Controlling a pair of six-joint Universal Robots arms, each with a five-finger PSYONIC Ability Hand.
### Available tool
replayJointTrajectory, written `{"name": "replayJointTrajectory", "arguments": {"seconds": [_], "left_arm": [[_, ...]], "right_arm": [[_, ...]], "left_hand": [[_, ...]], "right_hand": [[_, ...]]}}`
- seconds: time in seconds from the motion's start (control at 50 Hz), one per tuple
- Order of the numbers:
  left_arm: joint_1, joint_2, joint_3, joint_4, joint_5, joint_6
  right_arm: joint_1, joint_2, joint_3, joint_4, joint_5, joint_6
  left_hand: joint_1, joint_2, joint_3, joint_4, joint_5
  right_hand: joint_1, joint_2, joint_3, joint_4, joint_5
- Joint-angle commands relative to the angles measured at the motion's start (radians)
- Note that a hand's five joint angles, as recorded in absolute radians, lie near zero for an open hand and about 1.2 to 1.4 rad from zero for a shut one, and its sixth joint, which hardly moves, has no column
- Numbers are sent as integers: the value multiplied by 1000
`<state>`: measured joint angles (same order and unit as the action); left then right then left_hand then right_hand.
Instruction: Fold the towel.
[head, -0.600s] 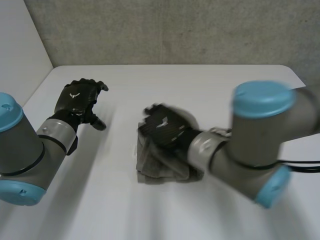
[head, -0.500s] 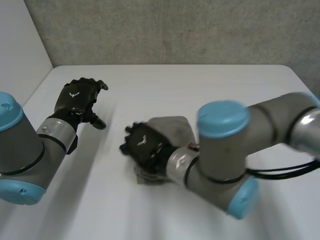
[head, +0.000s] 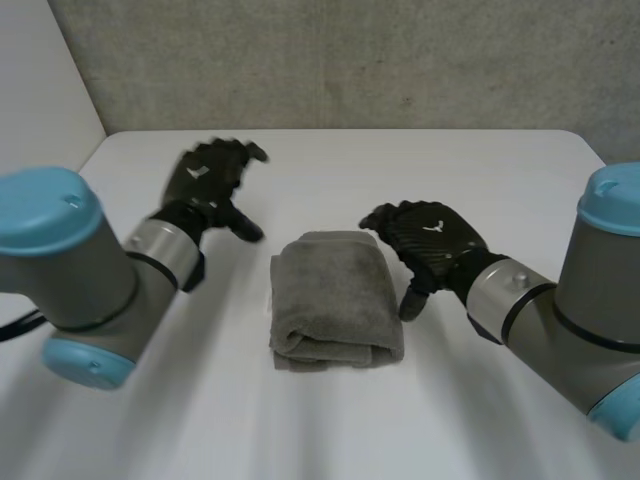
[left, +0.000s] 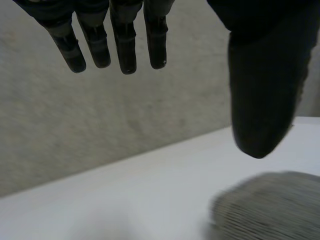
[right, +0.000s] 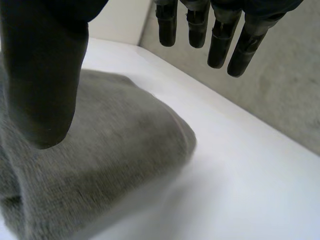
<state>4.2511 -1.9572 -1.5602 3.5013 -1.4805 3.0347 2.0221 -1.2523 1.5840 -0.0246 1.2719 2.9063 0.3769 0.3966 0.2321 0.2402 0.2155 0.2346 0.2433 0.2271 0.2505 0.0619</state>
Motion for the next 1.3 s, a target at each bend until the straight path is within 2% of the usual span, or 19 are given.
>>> {"name": "replayJointTrajectory", "arguments": {"seconds": [0.02,0.08,0.2,0.3,0.46,0.56,0.66,0.7,0.78,0.82,0.88,0.92,0.94,0.98,1.06,1.3], "left_arm": [[-98,-77,-41,-8,0,4],[-111,-95,-81,1,2,6],[-109,-143,-107,1,-1,64],[-97,-192,-123,12,-6,157],[-96,-193,-115,15,-8,165],[-97,-170,-106,4,-14,159],[-94,-54,-96,1,-14,158],[-86,27,-81,1,-14,153],[-73,103,-50,-19,-12,147],[-66,135,-29,-42,-12,147],[-50,195,42,-122,-14,145],[-22,222,118,-235,-26,125],[-22,222,118,-235,-26,125],[30,222,184,-338,-38,76],[68,212,216,-401,-38,38],[79,187,220,-413,-41,33]], "right_arm": [[-31,106,-33,-6,-11,120],[-19,174,-59,-23,-8,226],[0,263,-76,-86,1,278],[6,333,-96,-107,15,269],[27,364,-108,-97,104,148],[30,300,-99,-94,124,106],[29,141,-101,-90,132,105],[27,99,-105,-87,136,105],[18,16,-125,-80,165,99],[7,-63,-157,-66,207,96],[-8,-95,-176,-57,225,94],[-51,-134,-211,-23,259,94],[-51,-134,-211,-23,259,94],[-81,-141,-239,26,282,96],[-97,-138,-248,69,287,96],[-94,-110,-248,103,287,103]], "left_hand": [[13,-7,-58,-66,0],[16,-4,-58,-66,3],[19,-1,-58,-66,6],[16,-4,-58,-66,3],[16,-4,-58,-66,3],[10,-10,-58,-66,-3],[-28,-48,-58,-66,-41],[-139,-159,-58,-66,-152],[-160,-180,-58,-66,-174],[-166,-186,-58,-66,-179],[-172,-192,-58,-66,-185],[-172,-192,-58,-66,-185],[-172,-192,-58,-66,-185],[-169,-189,-58,-66,-182],[-169,-189,-58,-66,-182],[-175,-195,-58,-66,-188]], "right_hand": [[-60,-69,-53,-76,-62],[-60,-69,-53,-76,-62],[-60,-69,-53,-76,-62],[-60,-69,-53,-76,-62],[-60,-69,-53,-76,-62],[-60,-69,-53,-76,-62],[-60,-69,-53,-76,-62],[-60,-69,-53,-76,-62],[-60,-69,-53,-76,-62],[-60,-69,-53,-76,-62],[-60,-69,-53,-76,-62],[-60,-69,-53,-76,-62],[-60,-69,-53,-76,-62],[-60,-69,-53,-76,-62],[-60,-69,-53,-76,-62],[-60,-69,-53,-76,-62]]}}
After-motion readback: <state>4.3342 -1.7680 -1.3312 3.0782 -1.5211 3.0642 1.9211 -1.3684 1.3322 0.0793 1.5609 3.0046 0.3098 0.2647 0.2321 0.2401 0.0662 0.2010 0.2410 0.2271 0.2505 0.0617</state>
